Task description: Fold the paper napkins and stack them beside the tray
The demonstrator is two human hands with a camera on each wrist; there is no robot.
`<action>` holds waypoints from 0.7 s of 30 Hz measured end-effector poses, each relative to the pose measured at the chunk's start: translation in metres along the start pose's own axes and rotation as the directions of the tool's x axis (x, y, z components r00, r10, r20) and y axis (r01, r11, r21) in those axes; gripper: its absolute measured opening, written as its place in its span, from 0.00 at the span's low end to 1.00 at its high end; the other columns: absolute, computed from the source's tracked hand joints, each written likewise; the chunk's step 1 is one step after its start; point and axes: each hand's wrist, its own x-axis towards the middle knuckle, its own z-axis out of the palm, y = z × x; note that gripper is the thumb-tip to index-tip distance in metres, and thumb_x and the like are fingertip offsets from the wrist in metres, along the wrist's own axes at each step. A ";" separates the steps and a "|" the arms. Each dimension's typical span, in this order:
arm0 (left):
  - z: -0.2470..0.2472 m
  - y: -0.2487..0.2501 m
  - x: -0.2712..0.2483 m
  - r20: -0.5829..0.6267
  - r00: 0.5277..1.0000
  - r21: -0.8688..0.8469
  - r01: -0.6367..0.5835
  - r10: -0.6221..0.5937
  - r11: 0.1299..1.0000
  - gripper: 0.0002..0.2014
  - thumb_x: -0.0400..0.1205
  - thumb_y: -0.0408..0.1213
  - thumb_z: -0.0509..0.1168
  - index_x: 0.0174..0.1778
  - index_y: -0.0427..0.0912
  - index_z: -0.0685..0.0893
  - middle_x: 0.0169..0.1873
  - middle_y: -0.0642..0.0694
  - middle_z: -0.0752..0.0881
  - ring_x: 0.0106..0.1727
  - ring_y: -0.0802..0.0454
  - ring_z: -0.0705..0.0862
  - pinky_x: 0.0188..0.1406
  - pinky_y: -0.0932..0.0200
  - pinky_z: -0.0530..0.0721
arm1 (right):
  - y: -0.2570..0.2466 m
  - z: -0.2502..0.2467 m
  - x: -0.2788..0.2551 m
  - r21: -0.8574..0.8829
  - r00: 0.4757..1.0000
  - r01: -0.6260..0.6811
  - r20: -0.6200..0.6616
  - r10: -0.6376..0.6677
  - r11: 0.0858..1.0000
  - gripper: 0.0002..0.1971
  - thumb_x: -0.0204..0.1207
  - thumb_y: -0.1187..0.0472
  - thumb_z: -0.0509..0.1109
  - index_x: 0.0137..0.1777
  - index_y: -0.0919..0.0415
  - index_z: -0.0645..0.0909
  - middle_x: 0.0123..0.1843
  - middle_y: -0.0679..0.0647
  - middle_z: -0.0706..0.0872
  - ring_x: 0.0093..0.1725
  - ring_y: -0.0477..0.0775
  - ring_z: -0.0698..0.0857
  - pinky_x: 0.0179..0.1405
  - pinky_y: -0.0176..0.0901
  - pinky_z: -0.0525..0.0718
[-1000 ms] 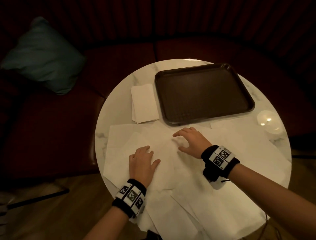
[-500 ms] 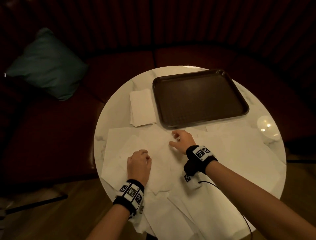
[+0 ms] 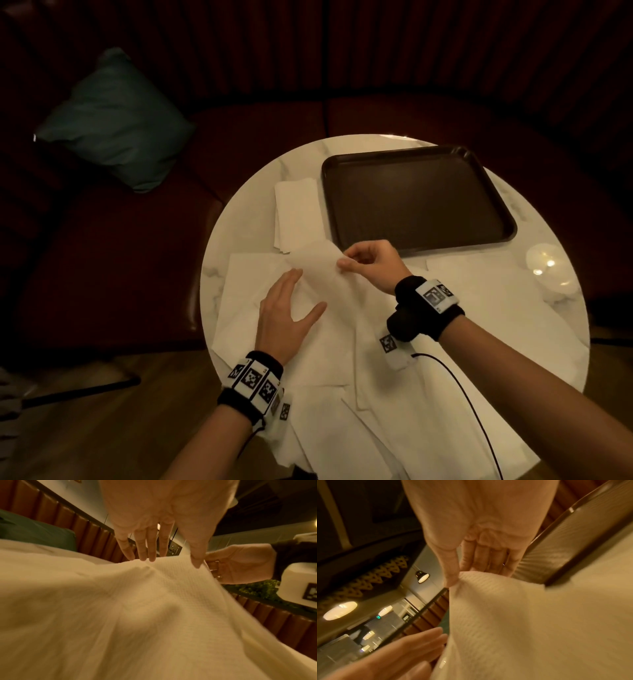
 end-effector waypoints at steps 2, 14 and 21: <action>-0.003 0.010 0.007 0.055 0.998 -0.016 -0.013 0.014 1.000 0.40 0.76 0.64 0.66 0.82 0.53 0.63 0.81 0.56 0.65 0.82 0.59 0.61 0.81 0.47 0.63 | -0.016 -0.004 -0.001 0.104 0.998 0.035 0.052 -0.041 0.994 0.11 0.74 0.58 0.76 0.48 0.66 0.87 0.44 0.64 0.92 0.46 0.56 0.90 0.61 0.56 0.84; -0.017 0.044 0.031 0.120 0.993 -0.473 0.061 -0.004 0.879 0.16 0.75 0.49 0.75 0.57 0.50 0.86 0.47 0.56 0.90 0.49 0.56 0.88 0.52 0.46 0.88 | -0.068 -0.016 0.006 0.118 0.981 0.184 0.037 -0.190 0.976 0.20 0.70 0.43 0.74 0.47 0.62 0.82 0.42 0.76 0.86 0.41 0.67 0.84 0.54 0.64 0.83; -0.018 0.037 0.045 0.112 0.977 -0.600 0.211 -0.180 0.771 0.06 0.75 0.36 0.77 0.46 0.40 0.91 0.42 0.44 0.93 0.45 0.47 0.91 0.49 0.47 0.89 | -0.040 -0.023 0.018 0.005 0.987 0.076 -0.141 -0.074 0.997 0.15 0.70 0.50 0.79 0.52 0.53 0.80 0.48 0.48 0.85 0.49 0.47 0.83 0.59 0.51 0.82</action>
